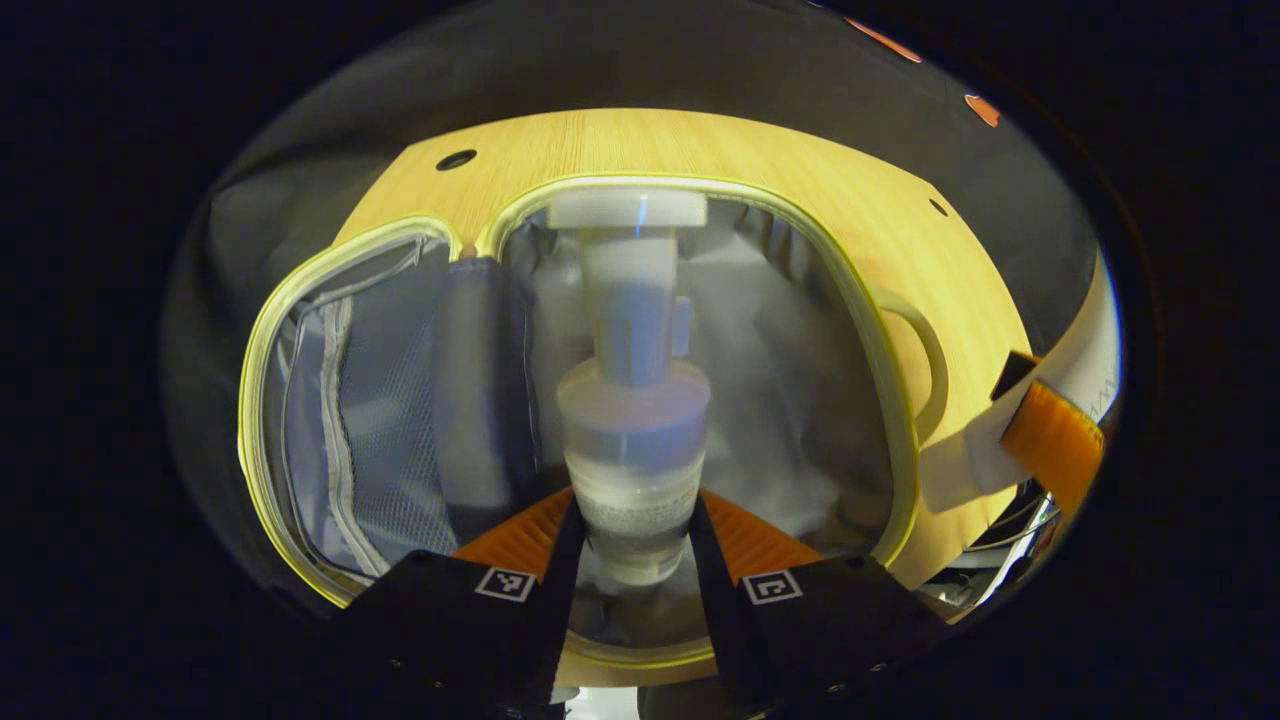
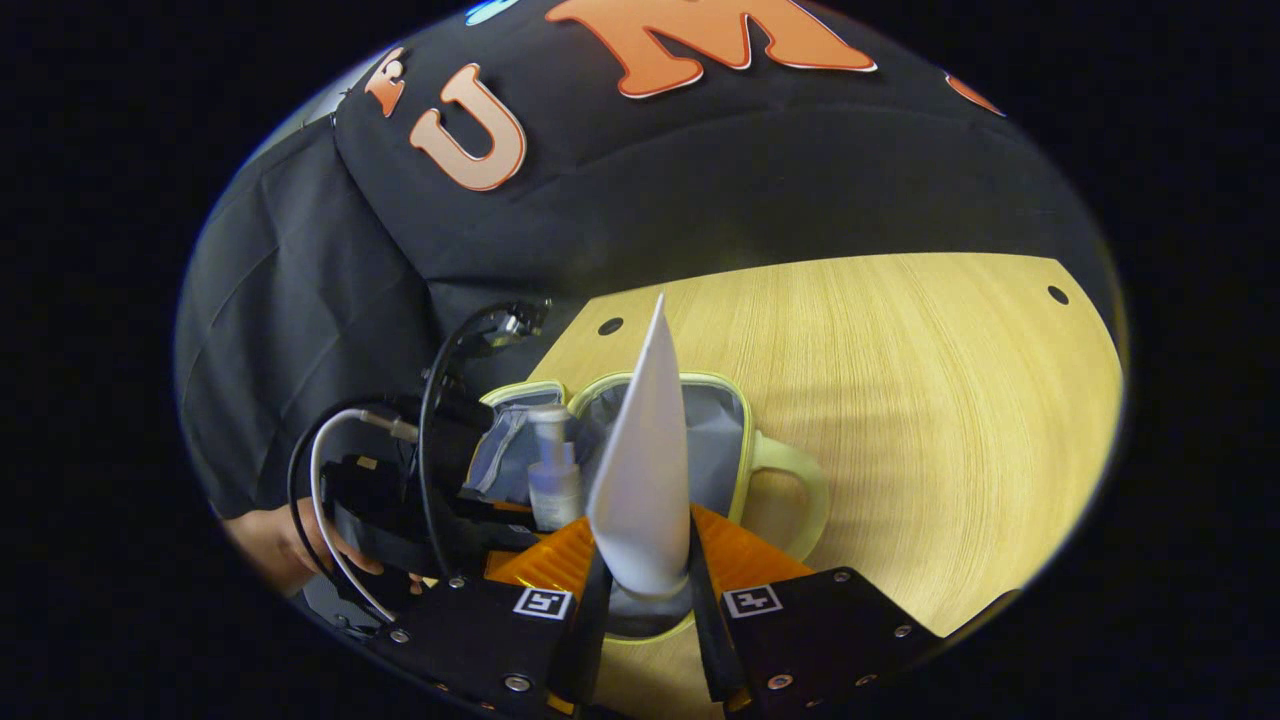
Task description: First open the suitcase, pack the skin care products into it, and then close the suitcase.
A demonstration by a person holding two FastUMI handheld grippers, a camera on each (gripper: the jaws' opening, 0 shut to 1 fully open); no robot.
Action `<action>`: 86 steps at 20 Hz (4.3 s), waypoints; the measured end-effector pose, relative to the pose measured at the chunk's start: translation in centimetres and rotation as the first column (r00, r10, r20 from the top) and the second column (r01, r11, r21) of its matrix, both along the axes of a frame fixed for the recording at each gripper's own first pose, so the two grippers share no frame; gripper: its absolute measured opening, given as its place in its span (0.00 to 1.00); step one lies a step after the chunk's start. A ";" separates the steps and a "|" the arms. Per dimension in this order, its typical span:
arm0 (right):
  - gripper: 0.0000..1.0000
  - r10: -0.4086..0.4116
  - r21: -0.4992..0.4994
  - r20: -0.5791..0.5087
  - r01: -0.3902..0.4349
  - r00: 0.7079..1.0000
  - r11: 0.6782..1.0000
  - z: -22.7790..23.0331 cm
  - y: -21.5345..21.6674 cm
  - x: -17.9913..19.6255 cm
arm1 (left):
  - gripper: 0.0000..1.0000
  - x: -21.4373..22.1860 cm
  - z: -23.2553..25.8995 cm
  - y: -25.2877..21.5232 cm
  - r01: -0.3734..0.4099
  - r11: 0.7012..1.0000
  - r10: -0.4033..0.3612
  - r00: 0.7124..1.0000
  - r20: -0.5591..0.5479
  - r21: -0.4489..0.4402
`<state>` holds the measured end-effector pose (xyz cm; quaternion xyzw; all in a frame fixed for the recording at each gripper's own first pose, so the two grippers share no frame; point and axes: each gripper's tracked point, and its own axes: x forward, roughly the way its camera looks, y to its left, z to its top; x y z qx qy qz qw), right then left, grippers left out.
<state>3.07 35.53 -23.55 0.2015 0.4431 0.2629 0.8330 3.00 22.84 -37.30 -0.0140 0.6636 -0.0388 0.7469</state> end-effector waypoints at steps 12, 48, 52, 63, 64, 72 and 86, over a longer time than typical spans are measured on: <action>0.41 0.023 0.029 -0.131 -0.020 0.991 0.999 -3.2 1.9 0.6 | 0.76 2.9 3.1 1.7 -0.121 0.992 0.111 0.961 0.251 0.027; 0.67 -0.127 -0.228 -0.347 0.047 0.929 0.972 -4.6 0.6 -0.7 | 0.75 -3.4 8.4 34.0 -0.674 0.738 0.548 0.631 0.550 0.038; 0.81 -0.158 -0.230 -0.183 0.114 0.970 0.967 -3.4 -1.1 1.4 | 0.80 -2.9 6.1 35.2 -0.735 0.670 0.684 0.555 0.474 -0.106; 0.94 -0.276 -0.211 0.272 0.337 0.922 0.918 2.1 -7.4 7.6 | 0.57 -3.6 0.3 37.1 -0.874 0.374 0.924 0.324 0.202 -0.311; 0.94 -0.278 -0.216 0.299 0.348 0.913 0.912 2.8 -8.2 8.1 | 0.44 -2.7 -1.7 36.7 -0.872 0.364 0.931 0.327 0.164 -0.328; 0.94 -0.359 -0.153 0.340 0.428 0.869 0.891 6.1 -13.0 9.1 | 0.08 -2.6 2.8 36.3 -0.802 0.537 0.831 0.451 0.326 -0.262; 0.94 -0.326 -0.101 0.503 0.429 0.800 0.898 10.9 -18.4 10.3 | 0.07 0.0 19.2 30.9 -0.614 0.784 0.506 0.552 0.662 -0.087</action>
